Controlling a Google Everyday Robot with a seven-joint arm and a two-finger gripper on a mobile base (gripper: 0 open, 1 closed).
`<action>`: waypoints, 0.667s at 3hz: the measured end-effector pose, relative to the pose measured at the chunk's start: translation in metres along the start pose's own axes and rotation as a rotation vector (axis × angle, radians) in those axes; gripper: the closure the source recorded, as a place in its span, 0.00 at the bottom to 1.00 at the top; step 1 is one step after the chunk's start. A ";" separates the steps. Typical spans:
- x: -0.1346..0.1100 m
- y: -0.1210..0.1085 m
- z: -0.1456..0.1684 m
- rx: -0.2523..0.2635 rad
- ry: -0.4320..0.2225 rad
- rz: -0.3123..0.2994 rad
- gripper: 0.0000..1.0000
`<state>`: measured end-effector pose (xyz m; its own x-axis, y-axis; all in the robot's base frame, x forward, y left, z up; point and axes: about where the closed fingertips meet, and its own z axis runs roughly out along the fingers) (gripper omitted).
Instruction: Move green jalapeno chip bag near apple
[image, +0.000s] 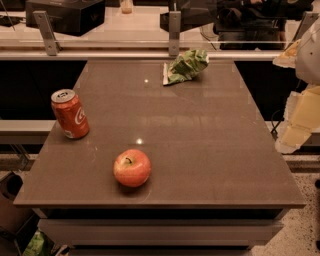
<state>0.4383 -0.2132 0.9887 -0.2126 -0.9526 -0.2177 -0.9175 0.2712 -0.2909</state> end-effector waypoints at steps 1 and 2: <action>0.000 0.000 -0.001 0.003 -0.002 0.000 0.00; -0.013 -0.025 0.002 0.057 -0.013 0.029 0.00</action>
Offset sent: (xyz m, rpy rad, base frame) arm 0.0695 0.0122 0.0164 0.0240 -0.1224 -0.0951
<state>0.4643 -0.2076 0.9971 -0.2339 -0.9425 -0.2387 -0.8902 0.3064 -0.3373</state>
